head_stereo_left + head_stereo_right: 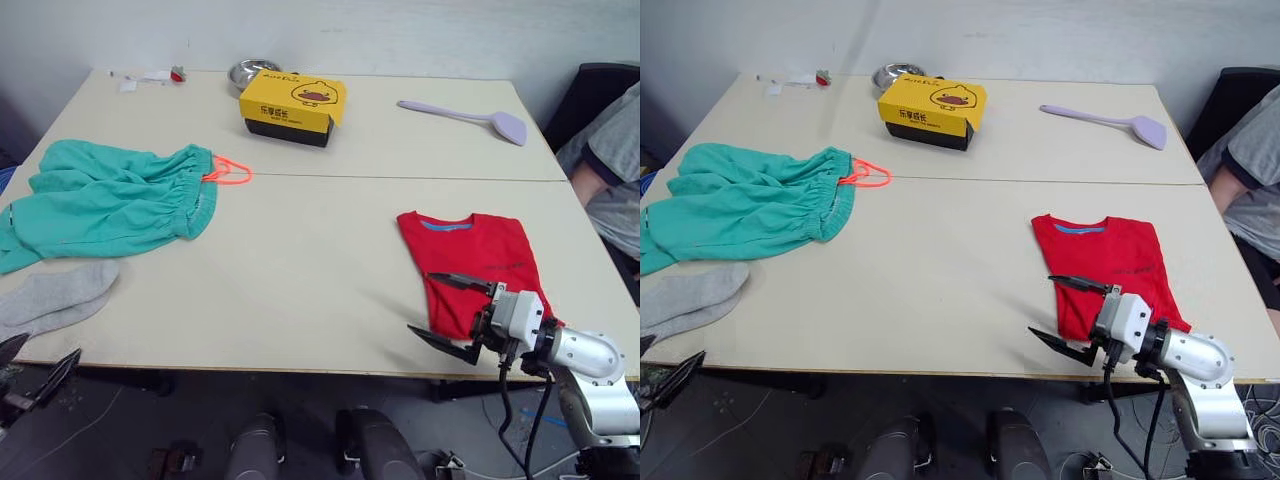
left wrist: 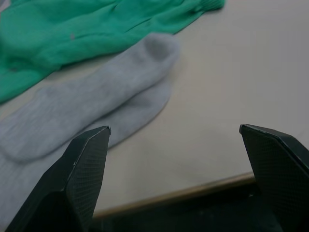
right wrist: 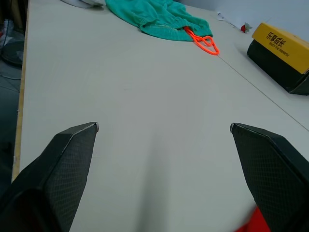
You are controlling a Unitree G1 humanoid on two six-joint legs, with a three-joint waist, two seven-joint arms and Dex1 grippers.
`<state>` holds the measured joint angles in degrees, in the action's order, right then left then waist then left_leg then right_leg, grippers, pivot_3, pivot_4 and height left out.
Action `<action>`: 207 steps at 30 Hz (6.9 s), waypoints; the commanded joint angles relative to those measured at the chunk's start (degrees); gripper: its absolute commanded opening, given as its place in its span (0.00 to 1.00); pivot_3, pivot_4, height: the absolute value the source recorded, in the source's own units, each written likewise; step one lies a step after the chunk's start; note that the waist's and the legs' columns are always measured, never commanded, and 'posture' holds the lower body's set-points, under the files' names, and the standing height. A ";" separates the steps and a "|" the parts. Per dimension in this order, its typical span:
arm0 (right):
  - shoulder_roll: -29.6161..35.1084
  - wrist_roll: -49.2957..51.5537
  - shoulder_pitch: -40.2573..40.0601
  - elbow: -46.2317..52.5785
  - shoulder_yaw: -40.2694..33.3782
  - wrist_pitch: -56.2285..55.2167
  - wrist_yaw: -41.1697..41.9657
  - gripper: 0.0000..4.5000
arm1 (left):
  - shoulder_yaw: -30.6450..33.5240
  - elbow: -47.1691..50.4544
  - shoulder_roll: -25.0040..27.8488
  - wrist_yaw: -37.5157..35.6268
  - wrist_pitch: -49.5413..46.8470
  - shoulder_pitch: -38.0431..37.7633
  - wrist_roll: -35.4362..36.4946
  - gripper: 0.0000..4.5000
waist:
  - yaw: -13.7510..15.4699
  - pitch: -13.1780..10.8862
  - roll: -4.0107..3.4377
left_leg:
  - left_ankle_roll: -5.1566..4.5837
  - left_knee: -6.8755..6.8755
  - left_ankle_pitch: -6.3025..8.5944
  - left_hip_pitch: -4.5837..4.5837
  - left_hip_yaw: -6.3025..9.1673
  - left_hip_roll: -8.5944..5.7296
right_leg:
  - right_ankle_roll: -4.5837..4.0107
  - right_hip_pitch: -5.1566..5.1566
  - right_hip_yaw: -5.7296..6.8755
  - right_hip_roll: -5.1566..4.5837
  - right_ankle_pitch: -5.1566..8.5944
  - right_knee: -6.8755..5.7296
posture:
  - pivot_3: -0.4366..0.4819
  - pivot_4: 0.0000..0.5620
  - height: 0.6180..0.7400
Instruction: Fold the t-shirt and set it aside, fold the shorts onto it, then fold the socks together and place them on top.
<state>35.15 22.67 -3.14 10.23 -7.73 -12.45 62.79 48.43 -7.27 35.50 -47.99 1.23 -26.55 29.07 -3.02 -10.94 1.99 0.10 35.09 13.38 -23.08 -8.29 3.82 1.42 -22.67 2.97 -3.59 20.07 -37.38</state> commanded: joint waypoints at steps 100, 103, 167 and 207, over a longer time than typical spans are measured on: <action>2.99 -26.60 19.26 1.11 24.06 13.72 -10.90 0.42 | -50.03 -22.96 11.32 -12.58 15.10 54.88 -31.81 0.89 | 1.40 0.03 0.02 | -0.51 0.81 0.06 -0.09 -0.08 -0.01 | 0.77 0.09 0.07 -0.04 -0.37 -0.59 | 0.48 0.27 1.00; 3.07 -26.30 19.44 1.33 23.63 13.74 -10.26 0.20 | -51.40 -23.17 11.43 -15.29 12.92 55.53 -30.84 0.69 | 1.25 0.08 -0.07 | -0.47 0.81 0.05 -0.06 -0.09 -0.01 | 0.76 0.10 0.07 -0.02 -0.40 -0.61 | 0.48 0.27 1.00; 5.00 -16.41 37.35 -30.52 16.23 -20.87 -17.63 0.00 | -31.08 14.62 17.50 -14.51 -4.04 37.50 7.92 0.00 | -1.51 -0.96 -0.32 | -0.72 2.07 0.48 -2.03 -1.27 0.11 | 1.20 -1.85 2.74 -1.02 -0.60 -1.19 | 0.48 0.27 1.00; 12.93 7.29 25.04 -4.94 7.92 25.58 -0.13 0.00 | -40.27 1.53 19.79 -24.32 -28.10 59.44 7.25 0.00 | 1.54 -0.86 -0.04 | 0.93 0.22 0.60 1.34 2.56 -0.82 | 0.26 1.12 0.59 0.57 1.12 -1.25 | 0.48 0.27 1.00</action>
<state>49.20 31.26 19.03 7.13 2.18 11.75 66.17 9.38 -0.91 57.26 -73.28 -31.66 27.94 39.89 -1.48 -11.80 1.95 1.02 35.34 13.98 -21.83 -5.72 3.00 1.70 -21.60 3.58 -3.02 21.17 -38.62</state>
